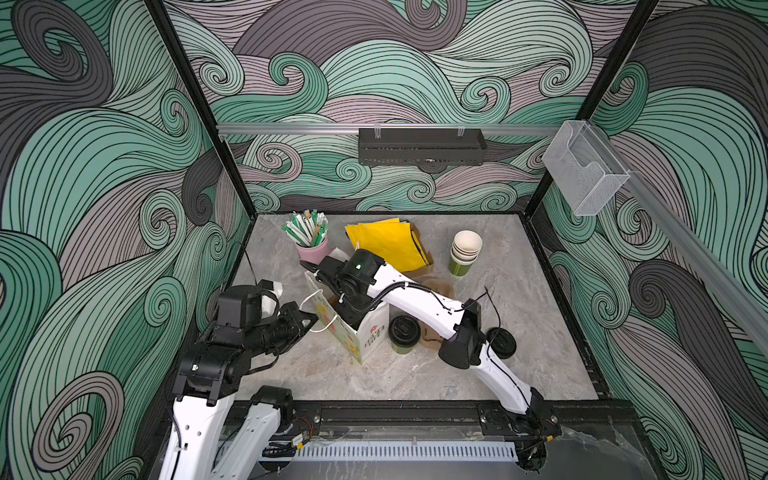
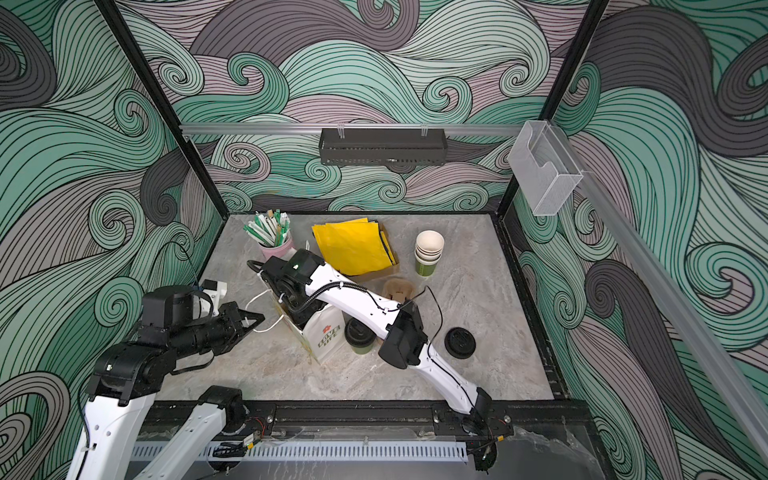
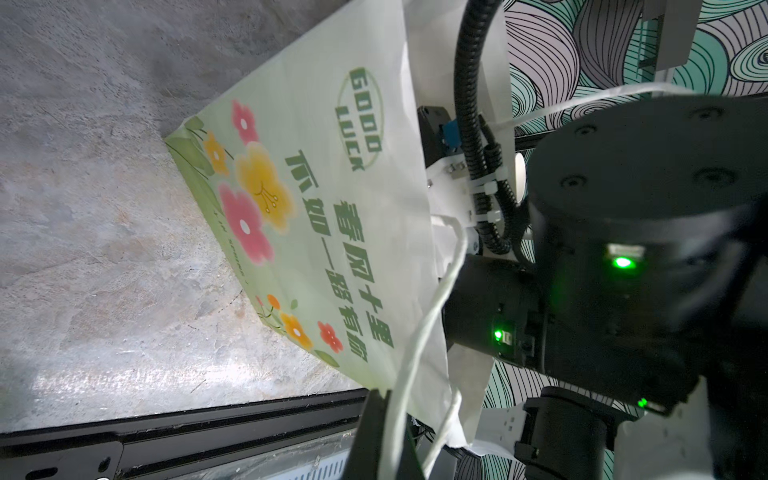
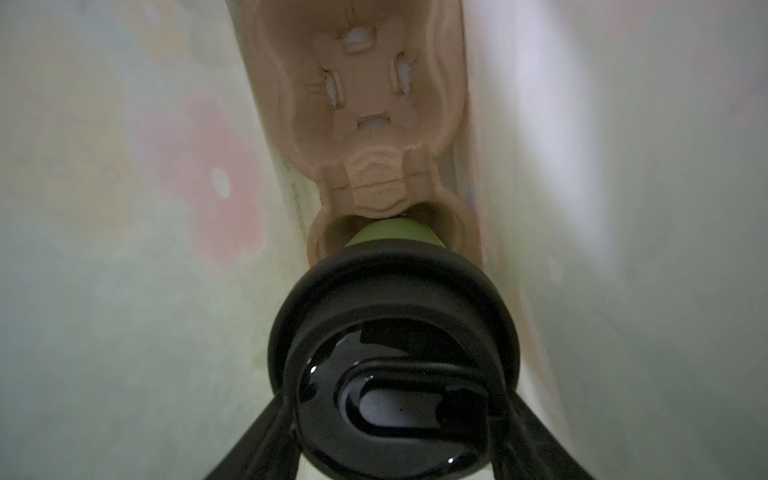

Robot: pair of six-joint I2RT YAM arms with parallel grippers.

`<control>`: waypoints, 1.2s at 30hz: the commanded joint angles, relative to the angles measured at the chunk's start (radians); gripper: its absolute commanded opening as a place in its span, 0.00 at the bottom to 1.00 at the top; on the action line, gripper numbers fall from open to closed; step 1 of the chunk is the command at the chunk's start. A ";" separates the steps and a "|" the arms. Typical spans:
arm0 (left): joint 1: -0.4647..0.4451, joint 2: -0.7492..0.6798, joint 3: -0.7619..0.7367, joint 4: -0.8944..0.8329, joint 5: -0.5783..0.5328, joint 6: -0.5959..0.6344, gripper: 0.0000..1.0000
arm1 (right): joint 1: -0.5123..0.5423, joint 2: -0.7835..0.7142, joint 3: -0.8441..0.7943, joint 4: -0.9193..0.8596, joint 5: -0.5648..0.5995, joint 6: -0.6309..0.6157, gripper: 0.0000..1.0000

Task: Pack the takeout coffee

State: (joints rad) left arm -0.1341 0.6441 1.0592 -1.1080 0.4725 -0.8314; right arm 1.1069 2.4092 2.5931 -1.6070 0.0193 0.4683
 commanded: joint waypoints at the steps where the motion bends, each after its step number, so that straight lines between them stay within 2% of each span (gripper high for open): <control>1: -0.005 -0.003 0.005 -0.013 -0.020 0.002 0.00 | -0.002 0.018 0.019 -0.122 0.013 0.000 0.65; 11: -0.005 -0.004 0.010 -0.008 -0.041 0.000 0.14 | 0.000 -0.039 0.040 -0.122 0.050 0.011 0.85; 18: -0.006 0.001 0.015 -0.005 -0.051 0.003 0.19 | 0.003 -0.073 0.079 -0.109 0.067 0.019 0.90; 24: -0.004 0.012 0.013 -0.004 -0.055 0.011 0.15 | 0.013 -0.094 0.072 -0.088 0.096 0.029 0.89; 32: -0.005 0.004 0.005 -0.014 -0.063 0.015 0.01 | 0.021 -0.093 0.029 -0.057 0.067 0.041 0.83; 36: -0.005 -0.007 0.008 -0.045 -0.085 0.021 0.00 | 0.025 -0.097 0.070 -0.051 0.068 0.056 0.81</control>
State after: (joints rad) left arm -0.1341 0.6495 1.0592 -1.1103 0.4149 -0.8307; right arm 1.1290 2.3398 2.6354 -1.6062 0.0803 0.4984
